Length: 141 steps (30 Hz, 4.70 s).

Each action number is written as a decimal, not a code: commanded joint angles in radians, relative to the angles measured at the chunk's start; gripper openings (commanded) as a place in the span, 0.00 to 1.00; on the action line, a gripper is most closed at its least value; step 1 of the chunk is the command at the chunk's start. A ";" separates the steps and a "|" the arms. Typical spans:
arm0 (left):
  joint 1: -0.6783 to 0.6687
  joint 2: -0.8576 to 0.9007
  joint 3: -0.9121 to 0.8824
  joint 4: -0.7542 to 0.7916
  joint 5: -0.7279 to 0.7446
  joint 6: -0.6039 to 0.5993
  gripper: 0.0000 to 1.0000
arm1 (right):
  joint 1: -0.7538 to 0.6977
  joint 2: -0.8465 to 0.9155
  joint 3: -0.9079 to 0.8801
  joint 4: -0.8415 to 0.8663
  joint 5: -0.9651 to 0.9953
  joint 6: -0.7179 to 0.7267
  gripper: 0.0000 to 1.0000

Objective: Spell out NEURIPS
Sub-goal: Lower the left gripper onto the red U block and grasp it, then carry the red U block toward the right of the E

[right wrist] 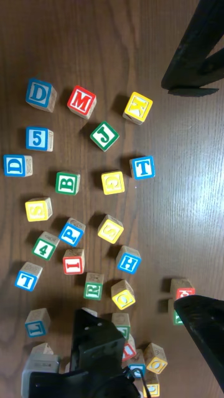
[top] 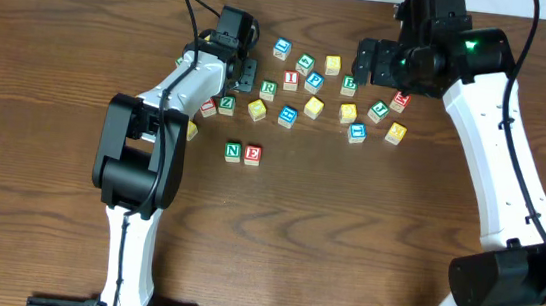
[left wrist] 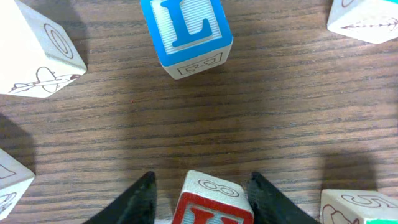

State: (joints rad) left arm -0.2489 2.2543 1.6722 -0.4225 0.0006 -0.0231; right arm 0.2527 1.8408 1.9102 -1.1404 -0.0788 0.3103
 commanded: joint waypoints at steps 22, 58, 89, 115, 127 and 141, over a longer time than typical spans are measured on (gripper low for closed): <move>0.001 0.019 -0.005 -0.066 -0.012 -0.016 0.43 | 0.004 -0.006 0.005 -0.001 0.001 0.010 0.99; 0.001 -0.223 -0.001 -0.150 -0.011 -0.122 0.27 | 0.004 -0.006 0.005 -0.001 0.001 0.010 0.99; -0.032 -0.538 0.004 -0.540 0.018 -0.272 0.23 | 0.004 -0.006 0.005 -0.001 0.001 0.010 0.99; -0.272 -0.535 -0.240 -0.525 0.018 -0.395 0.23 | 0.003 -0.006 0.005 0.000 0.002 0.010 0.99; -0.348 -0.533 -0.375 -0.349 0.018 -0.413 0.23 | -0.106 -0.006 0.005 -0.011 -0.020 -0.027 0.99; -0.380 -0.427 -0.413 -0.211 0.018 -0.417 0.23 | -0.228 -0.006 0.005 -0.061 -0.036 -0.028 0.99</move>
State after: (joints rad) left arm -0.6201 1.7912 1.2709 -0.6415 0.0208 -0.4248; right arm 0.0284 1.8408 1.9102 -1.1965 -0.1024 0.2989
